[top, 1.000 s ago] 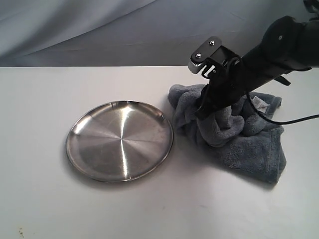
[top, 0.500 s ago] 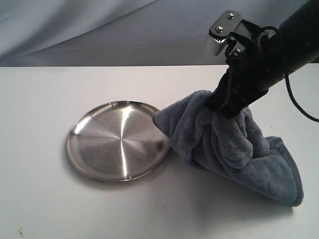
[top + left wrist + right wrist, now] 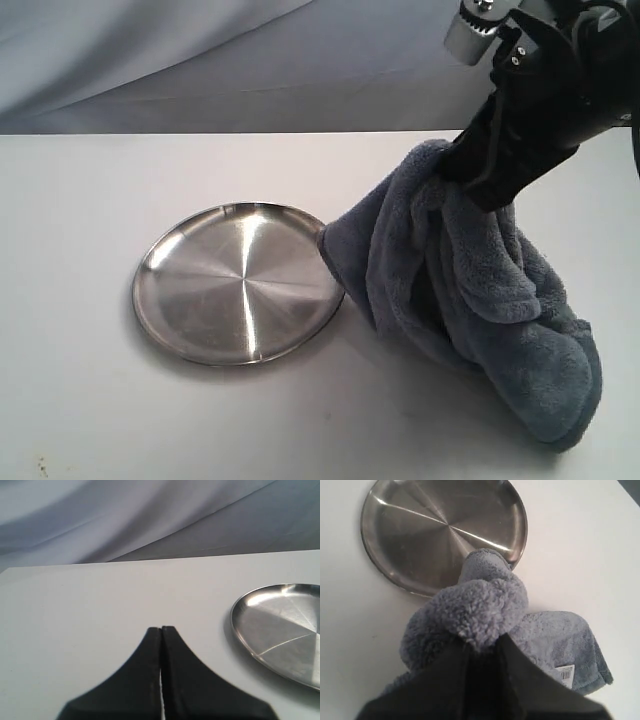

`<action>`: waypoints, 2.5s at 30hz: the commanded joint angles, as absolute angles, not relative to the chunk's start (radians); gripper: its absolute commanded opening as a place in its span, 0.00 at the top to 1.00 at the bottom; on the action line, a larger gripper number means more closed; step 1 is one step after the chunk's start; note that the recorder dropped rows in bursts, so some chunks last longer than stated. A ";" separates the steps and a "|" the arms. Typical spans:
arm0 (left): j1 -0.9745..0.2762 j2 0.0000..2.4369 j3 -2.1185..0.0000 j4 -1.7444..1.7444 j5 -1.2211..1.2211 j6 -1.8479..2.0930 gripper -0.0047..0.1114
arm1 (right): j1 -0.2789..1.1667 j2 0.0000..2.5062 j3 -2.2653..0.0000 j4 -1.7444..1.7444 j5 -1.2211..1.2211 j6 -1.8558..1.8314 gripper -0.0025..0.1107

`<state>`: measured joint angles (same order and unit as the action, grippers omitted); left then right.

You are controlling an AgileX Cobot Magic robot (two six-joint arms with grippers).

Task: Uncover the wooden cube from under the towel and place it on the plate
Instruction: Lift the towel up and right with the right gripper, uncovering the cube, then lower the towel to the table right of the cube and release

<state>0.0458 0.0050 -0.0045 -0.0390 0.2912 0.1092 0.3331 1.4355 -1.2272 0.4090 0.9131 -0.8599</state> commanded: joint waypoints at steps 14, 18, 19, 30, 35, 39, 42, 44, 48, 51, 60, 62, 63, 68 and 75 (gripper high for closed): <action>0.048 0.000 0.000 -0.043 0.285 0.109 0.96 | 0.329 1.243 -1.235 0.550 0.836 -0.852 0.98; 0.048 0.000 0.000 -0.043 0.285 0.109 0.96 | 0.329 1.221 -1.235 0.550 0.825 -0.852 0.98; 0.048 0.000 0.000 -0.043 0.285 0.109 0.96 | 0.329 1.214 -1.235 0.550 0.814 -0.852 0.98; 0.048 0.000 0.000 -0.043 0.285 0.109 0.96 | 0.329 1.161 -1.235 0.514 0.787 -0.852 0.98; 0.048 0.000 0.000 -0.043 0.285 0.109 0.96 | 0.329 1.110 -1.235 0.506 0.758 -0.852 0.98; 0.048 0.000 0.000 -0.043 0.285 0.109 0.96 | 0.329 1.058 -1.235 0.506 0.694 -0.852 0.98; 0.048 0.000 0.000 -0.043 0.285 0.109 0.96 | 0.329 1.034 -1.235 0.506 0.643 -0.852 0.98; 0.048 0.000 0.000 -0.043 0.285 0.109 0.96 | 0.329 1.023 -1.235 0.500 0.606 -0.852 0.98; 0.048 0.000 0.000 -0.043 0.285 0.109 0.96 | 0.329 1.017 -1.235 0.434 0.554 -0.852 0.98; 0.048 0.000 0.000 -0.043 0.285 0.109 0.96 | 0.327 1.017 -1.235 0.362 0.502 -0.828 0.98; 0.048 0.000 0.000 -0.043 0.285 0.109 0.96 | 0.327 1.040 -1.235 0.249 0.295 -0.683 0.98; 0.048 0.000 0.000 -0.043 0.285 0.109 0.96 | 0.327 1.064 -1.235 0.249 0.273 -0.683 0.98; 0.048 0.000 0.000 -0.043 0.285 0.109 0.96 | 0.327 1.080 -1.235 0.246 0.260 -0.683 0.98; 0.048 0.000 0.000 -0.043 0.285 0.109 0.96 | 0.327 1.176 -1.235 0.246 0.133 -0.680 0.98; 0.048 0.000 0.000 -0.043 0.285 0.109 0.96 | 0.311 1.312 -1.235 0.246 0.000 -0.680 0.98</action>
<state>0.0458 0.0050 -0.0045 -0.0390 0.2912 0.1092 0.3287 1.2717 -1.2272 0.2540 0.0680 -0.6844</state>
